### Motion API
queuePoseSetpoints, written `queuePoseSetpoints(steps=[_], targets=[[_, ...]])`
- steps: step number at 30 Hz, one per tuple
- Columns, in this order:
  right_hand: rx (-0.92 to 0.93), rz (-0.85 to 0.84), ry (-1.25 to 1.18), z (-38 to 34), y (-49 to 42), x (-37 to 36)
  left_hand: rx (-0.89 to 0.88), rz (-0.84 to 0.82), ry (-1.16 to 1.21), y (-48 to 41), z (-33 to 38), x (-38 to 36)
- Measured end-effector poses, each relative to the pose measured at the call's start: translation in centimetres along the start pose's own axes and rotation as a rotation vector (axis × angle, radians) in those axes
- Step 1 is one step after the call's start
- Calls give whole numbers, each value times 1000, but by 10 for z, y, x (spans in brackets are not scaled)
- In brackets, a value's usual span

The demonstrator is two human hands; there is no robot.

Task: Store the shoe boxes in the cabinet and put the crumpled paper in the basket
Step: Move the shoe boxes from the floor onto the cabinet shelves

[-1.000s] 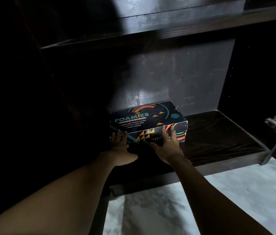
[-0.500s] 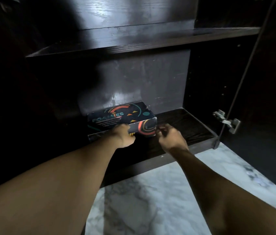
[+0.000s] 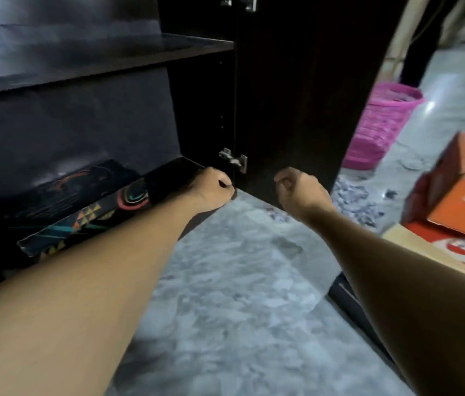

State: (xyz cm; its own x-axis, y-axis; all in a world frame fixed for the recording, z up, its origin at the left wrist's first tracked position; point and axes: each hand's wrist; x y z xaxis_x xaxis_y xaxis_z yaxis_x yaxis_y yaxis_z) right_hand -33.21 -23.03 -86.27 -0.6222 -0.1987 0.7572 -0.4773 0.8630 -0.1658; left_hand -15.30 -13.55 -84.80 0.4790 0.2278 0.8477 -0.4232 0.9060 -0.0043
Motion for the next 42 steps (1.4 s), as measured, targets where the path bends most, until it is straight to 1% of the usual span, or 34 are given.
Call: queuePoseSetpoints(steps=[5, 8, 13, 14, 15, 18, 21, 23, 25, 28, 30, 32, 33, 34, 35, 36, 37, 38, 39, 42], targets=[[-158, 44, 146, 58, 42, 63, -103, -138, 113, -14, 72, -47], [-267, -10, 244, 95, 71, 98, -160, -269, 141, -17, 118, -91], [-431, -60, 393, 167, 117, 130, -159, -489, 143, -7, 170, -185], [-470, -70, 411, 182, 125, 135, -154, -511, 133, -3, 177, -203], [-503, -84, 433, 194, 132, 137, -150, -510, 127, 1, 180, -217], [-624, -134, 485, 226, 146, 142, -92, -440, 150, 14, 183, -248], [-764, -149, 457, 253, 154, 144, -51, -352, 194, 22, 177, -268], [-801, -95, 378, 263, 161, 140, -37, -303, 224, 25, 172, -276], [-778, -24, 297, 269, 170, 131, -38, -257, 244, 28, 171, -278], [-667, 112, 246, 271, 185, 122, 0, -188, 276, 31, 169, -278], [-588, 191, 162, 274, 196, 121, 49, -158, 264, 35, 164, -276], [-540, 322, 84, 274, 208, 116, 88, -158, 240, 40, 157, -272], [-537, 422, 108, 273, 215, 111, 98, -170, 234, 42, 153, -271], [-557, 531, 150, 271, 222, 103, 106, -183, 235, 43, 150, -270], [-618, 633, 151, 267, 228, 95, 107, -191, 244, 43, 148, -270], [-700, 716, 96, 261, 232, 87, 100, -196, 255, 43, 149, -269], [-790, 763, 11, 257, 233, 81, 89, -201, 263, 44, 151, -268], [-857, 773, -55, 254, 233, 77, 77, -207, 265, 45, 152, -266], [-884, 754, -85, 251, 232, 77, 66, -208, 260, 46, 153, -265], [-823, 691, -112, 250, 227, 82, 70, -160, 220, 50, 151, -258]])
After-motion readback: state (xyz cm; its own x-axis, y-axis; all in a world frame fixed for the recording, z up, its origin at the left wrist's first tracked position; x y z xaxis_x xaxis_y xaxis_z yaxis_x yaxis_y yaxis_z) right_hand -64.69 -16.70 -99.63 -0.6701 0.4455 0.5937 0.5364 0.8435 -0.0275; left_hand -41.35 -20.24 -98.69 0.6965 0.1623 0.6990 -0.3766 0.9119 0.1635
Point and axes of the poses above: each hand's wrist, its own y-axis away from the middle knuckle, its own x-axis out of the back of the hand, z = x × y, and after that the axes turned 5 degrees about -y, right-handed
